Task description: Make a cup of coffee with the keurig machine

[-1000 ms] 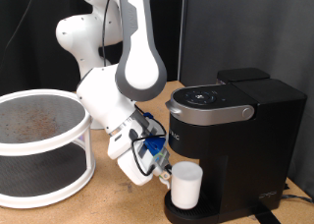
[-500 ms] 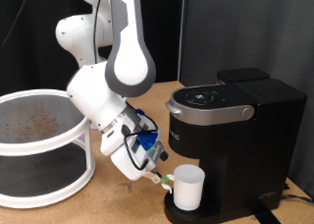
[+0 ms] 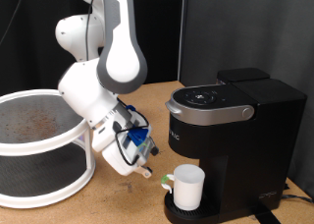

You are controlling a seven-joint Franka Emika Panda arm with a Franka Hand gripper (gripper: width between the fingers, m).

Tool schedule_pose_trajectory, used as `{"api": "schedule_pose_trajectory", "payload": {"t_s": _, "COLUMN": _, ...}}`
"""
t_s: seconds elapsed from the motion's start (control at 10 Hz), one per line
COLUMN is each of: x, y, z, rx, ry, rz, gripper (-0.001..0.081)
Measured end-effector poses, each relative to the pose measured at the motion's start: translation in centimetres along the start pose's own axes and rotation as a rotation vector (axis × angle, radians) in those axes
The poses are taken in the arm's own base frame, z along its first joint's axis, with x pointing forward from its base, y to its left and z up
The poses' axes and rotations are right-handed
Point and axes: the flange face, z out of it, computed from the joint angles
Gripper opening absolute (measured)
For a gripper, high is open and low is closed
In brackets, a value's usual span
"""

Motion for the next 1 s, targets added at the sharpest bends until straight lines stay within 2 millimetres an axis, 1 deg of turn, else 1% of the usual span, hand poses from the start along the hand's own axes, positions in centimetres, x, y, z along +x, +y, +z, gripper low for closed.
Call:
{"api": "schedule_pose_trajectory", "payload": {"t_s": 0.2, "x": -0.2, "y": -0.2, "z": -2.2, "rx": 0.034, "ry": 0.002, "rz": 0.003, "gripper": 0.0807}}
{"api": "schedule_pose_trajectory", "payload": {"t_s": 0.5, "x": 1.0, "y": -0.4, "z": -5.7, "rx": 0.084, "ry": 0.073, "rz": 0.024, "gripper": 0.0807}}
{"api": "schedule_pose_trajectory", "payload": {"t_s": 0.6, "x": 0.8, "y": -0.8, "z": -6.6, "rx": 0.09, "ry": 0.101, "rz": 0.031, "gripper": 0.0807}}
{"api": "schedule_pose_trajectory", "payload": {"t_s": 0.8, "x": 0.6, "y": -0.8, "z": -6.5, "rx": 0.094, "ry": 0.074, "rz": 0.017, "gripper": 0.0807}}
{"api": "schedule_pose_trajectory", "payload": {"t_s": 0.9, "x": 0.7, "y": -1.2, "z": -6.6, "rx": 0.121, "ry": 0.06, "rz": 0.006, "gripper": 0.0807}}
{"api": "schedule_pose_trajectory", "payload": {"t_s": 1.0, "x": 1.2, "y": -1.7, "z": -7.2, "rx": 0.154, "ry": 0.069, "rz": -0.004, "gripper": 0.0807}}
